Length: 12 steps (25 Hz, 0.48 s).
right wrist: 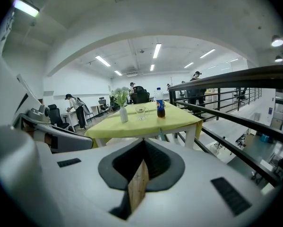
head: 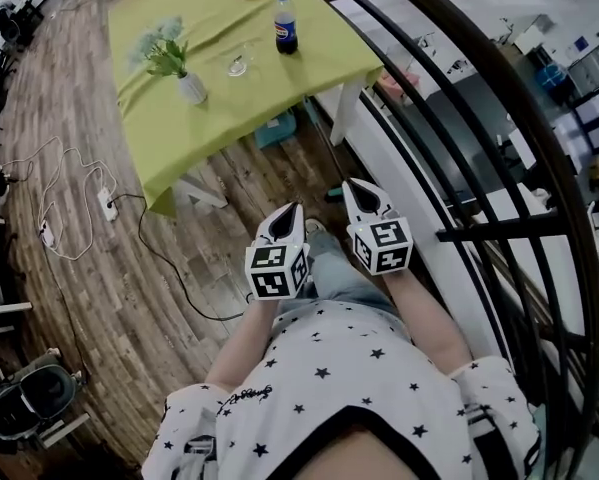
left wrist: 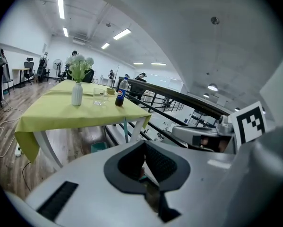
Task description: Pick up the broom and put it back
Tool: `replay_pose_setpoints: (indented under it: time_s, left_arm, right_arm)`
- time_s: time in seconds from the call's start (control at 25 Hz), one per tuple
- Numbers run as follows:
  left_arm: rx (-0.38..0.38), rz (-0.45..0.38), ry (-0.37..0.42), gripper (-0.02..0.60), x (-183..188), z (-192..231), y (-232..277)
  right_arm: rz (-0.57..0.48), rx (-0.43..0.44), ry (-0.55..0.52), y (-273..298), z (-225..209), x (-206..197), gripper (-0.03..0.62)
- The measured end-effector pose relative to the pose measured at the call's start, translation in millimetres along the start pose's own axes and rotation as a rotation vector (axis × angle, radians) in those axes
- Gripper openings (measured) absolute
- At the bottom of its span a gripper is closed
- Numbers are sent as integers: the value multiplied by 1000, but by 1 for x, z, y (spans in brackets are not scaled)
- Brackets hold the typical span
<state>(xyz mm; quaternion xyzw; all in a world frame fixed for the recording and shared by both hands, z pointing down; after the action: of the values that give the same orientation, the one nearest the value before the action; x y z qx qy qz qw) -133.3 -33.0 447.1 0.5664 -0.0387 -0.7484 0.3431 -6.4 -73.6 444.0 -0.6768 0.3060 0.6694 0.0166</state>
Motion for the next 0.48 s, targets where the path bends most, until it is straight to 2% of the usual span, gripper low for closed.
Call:
replay_pose_setpoints:
  time_s: [0.48]
  left_arm:
    - [-32,-14,39,11,-1,-18,-16]
  right_arm:
    - [-26,3,13,-36,10,5,-6]
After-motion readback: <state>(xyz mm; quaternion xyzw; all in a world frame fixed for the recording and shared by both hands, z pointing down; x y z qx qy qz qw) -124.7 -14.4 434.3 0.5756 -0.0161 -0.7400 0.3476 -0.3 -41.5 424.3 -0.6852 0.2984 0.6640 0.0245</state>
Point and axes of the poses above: the fingertips, and each gripper's own axes: y forward along the fingers, z to its left, x out of its top, the point moved 3 cm from there along -y, backward along the fingers, and after that the axes turned 2 degrees about -x, right-handed, at the moved point
